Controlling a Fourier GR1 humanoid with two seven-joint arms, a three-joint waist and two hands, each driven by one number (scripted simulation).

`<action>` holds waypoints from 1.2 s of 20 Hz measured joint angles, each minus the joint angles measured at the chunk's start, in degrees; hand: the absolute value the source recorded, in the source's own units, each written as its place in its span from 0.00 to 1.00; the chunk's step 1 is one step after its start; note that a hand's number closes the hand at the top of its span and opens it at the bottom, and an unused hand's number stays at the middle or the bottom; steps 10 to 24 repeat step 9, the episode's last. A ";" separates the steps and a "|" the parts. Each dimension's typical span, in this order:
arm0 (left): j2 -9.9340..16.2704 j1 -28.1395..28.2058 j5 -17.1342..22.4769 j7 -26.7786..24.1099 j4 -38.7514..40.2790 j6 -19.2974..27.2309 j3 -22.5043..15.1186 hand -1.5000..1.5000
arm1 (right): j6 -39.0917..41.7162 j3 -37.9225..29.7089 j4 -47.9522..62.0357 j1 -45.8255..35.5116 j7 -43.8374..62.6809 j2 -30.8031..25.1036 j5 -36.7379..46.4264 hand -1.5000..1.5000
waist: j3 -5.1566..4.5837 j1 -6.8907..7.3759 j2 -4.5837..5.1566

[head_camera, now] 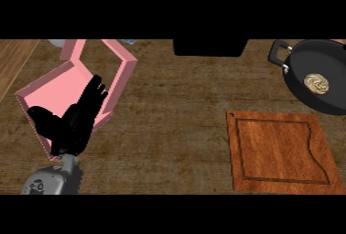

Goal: Pick the cupcake from the cutting board and place it in the pot

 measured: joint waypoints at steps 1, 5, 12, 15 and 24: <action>-0.25 -0.47 -0.15 0.53 -0.06 0.29 -0.17 0.50 | -1.50 -1.08 0.39 -0.07 -1.32 0.21 -1.01 0.00 | 0.02 -0.03 0.00; 0.43 0.26 0.54 0.45 -0.41 -0.63 0.52 0.50 | -8.84 -4.83 -0.34 0.34 -7.06 -0.21 -4.13 0.00 | 0.02 -0.10 -0.07; 0.24 1.37 0.24 0.23 -1.14 -0.67 0.19 0.50 | -16.38 -8.17 -1.18 1.17 -12.12 -0.47 -6.84 0.00 | 0.00 -0.33 -0.22; 0.24 1.37 0.24 0.23 -1.14 -0.67 0.19 0.50 | -16.38 -8.17 -1.18 1.17 -12.12 -0.47 -6.84 0.00 | 0.00 -0.33 -0.22; 0.24 1.37 0.24 0.23 -1.14 -0.67 0.19 0.50 | -16.38 -8.17 -1.18 1.17 -12.12 -0.47 -6.84 0.00 | 0.00 -0.33 -0.22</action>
